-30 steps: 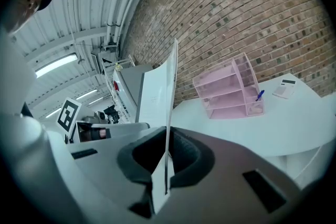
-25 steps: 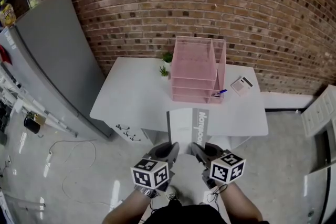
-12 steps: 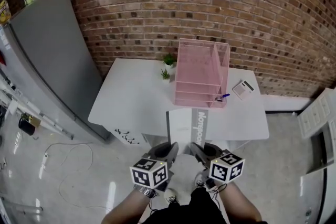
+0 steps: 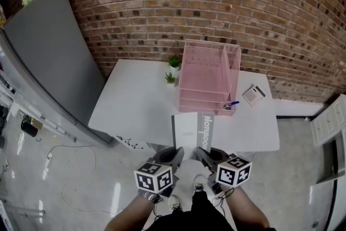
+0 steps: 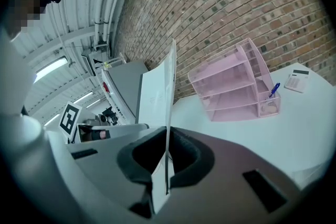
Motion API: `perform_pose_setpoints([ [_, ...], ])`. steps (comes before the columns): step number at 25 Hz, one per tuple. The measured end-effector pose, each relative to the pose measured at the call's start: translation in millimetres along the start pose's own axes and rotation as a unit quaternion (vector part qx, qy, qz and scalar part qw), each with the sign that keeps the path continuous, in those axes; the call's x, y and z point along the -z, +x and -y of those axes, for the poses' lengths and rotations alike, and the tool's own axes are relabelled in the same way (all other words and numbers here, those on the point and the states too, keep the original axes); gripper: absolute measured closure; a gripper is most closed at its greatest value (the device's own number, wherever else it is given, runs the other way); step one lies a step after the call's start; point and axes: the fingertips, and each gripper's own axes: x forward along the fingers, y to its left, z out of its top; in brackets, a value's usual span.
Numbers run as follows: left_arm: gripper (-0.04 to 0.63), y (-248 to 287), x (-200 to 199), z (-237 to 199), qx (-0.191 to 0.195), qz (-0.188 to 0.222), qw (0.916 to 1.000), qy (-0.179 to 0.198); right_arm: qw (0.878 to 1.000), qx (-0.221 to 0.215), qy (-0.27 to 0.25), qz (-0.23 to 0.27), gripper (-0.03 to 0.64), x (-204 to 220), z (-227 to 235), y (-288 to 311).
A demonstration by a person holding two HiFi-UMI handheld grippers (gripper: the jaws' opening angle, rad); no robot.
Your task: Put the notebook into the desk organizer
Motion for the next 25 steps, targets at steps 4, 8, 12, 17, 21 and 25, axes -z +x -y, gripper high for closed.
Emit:
perform_pose_setpoints([
  [4, 0.565, 25.5, -1.0, -0.4, -0.007, -0.005, 1.0, -0.005, 1.0, -0.008, 0.014, -0.009, 0.603, -6.2, 25.7, 2.6],
  [8, 0.565, 53.7, -1.3, -1.2, -0.015, -0.012, 0.9998, -0.009, 0.999, -0.017, 0.026, -0.018, 0.603, -14.3, 52.1, 4.3],
  [12, 0.565, 80.3, 2.2, -6.1, -0.024, -0.024, 0.9992, -0.02, 0.998, -0.025, 0.042, -0.033, 0.603, -14.9, 79.4, 9.8],
  [17, 0.565, 109.0, 7.3, -15.0, -0.038, -0.041, 0.9977, -0.038, 0.995, -0.036, 0.068, -0.056, 0.603, -13.0, 110.7, 20.5],
  [21, 0.565, 127.8, 12.4, -21.8, -0.051, -0.052, 0.9959, -0.052, 0.991, -0.051, 0.094, -0.075, 0.603, -10.5, 131.5, 28.4],
  [25, 0.563, 140.6, 14.6, -28.2, -0.065, -0.062, 0.994, -0.063, 0.985, -0.07, 0.126, -0.092, 0.604, -10.0, 146.1, 36.2],
])
